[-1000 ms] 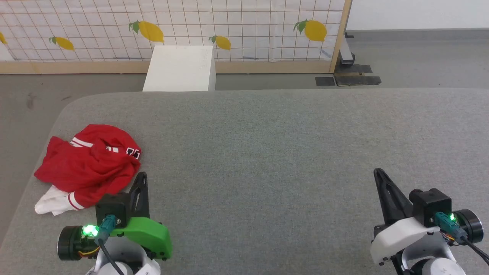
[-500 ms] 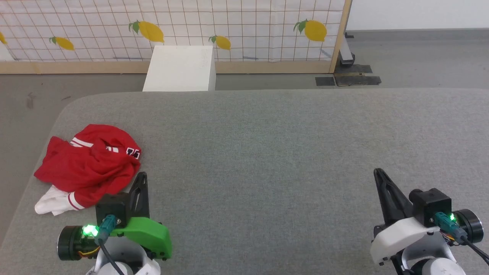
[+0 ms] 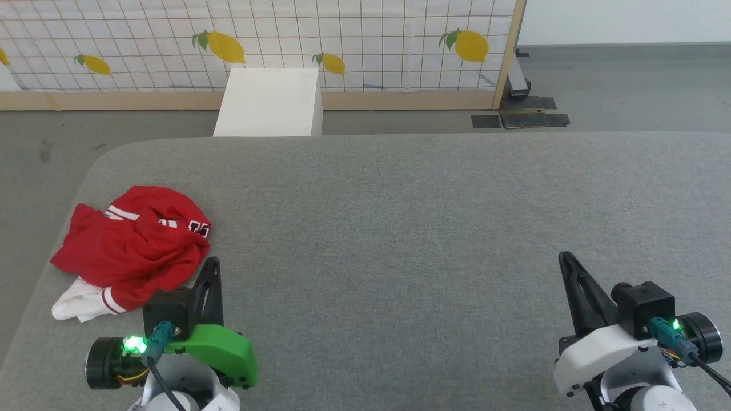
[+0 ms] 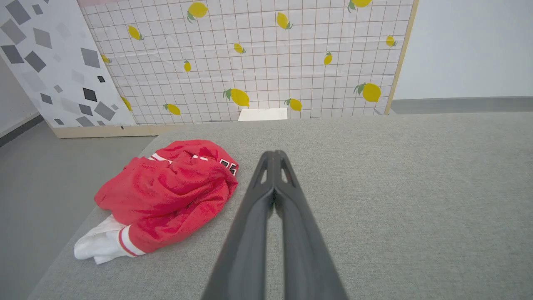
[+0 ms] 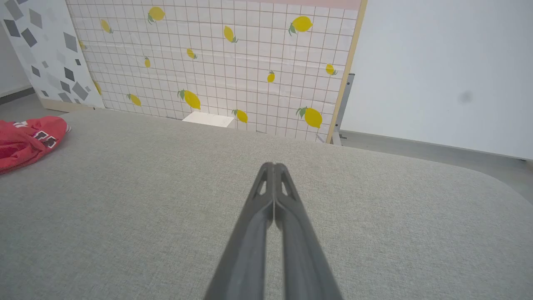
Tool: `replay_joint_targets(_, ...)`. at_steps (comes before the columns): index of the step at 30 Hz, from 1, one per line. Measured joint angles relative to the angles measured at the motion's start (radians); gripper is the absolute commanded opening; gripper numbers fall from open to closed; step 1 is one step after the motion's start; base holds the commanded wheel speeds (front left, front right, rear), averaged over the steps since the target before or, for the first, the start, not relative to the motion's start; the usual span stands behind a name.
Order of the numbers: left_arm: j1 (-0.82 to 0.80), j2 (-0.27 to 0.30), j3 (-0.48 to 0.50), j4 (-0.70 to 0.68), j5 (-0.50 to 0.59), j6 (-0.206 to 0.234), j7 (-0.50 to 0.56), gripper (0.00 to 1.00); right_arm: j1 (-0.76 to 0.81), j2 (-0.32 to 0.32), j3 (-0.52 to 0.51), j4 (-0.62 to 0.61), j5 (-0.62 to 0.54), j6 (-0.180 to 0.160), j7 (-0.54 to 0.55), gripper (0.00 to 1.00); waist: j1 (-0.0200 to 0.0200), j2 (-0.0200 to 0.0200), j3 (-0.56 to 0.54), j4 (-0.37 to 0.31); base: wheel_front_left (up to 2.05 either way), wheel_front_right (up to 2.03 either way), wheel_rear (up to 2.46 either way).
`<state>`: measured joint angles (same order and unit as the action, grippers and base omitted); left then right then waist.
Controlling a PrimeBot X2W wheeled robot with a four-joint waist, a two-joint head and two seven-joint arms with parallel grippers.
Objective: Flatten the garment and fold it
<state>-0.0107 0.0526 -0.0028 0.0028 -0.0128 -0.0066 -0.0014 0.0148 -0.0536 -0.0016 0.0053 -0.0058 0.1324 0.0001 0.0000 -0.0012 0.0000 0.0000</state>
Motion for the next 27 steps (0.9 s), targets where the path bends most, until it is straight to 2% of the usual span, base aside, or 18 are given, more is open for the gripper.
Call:
replay_joint_targets(1,0.000,0.000,0.000,0.000,0.000,0.000,0.000,0.00,0.000,0.000,0.000,0.000,0.000,0.000,0.000,0.00,0.0000,0.0000,0.000,0.000,0.00,0.00,0.00)
replay_joint_targets(2,0.000,0.000,0.000,0.000,-0.001,0.000,0.000,1.00,0.000,0.000,0.000,0.000,0.000,0.000,0.000,1.00,0.0000,0.0000,0.000,0.000,0.00,0.00,0.00)
replay_joint_targets(27,0.000,0.000,-0.024,0.025,-0.024,0.000,-0.037,1.00,0.001,-0.001,-0.006,0.020,0.011,0.000,-0.037,1.00,0.0000,0.0002,0.001,0.000,0.00,0.00,0.00)
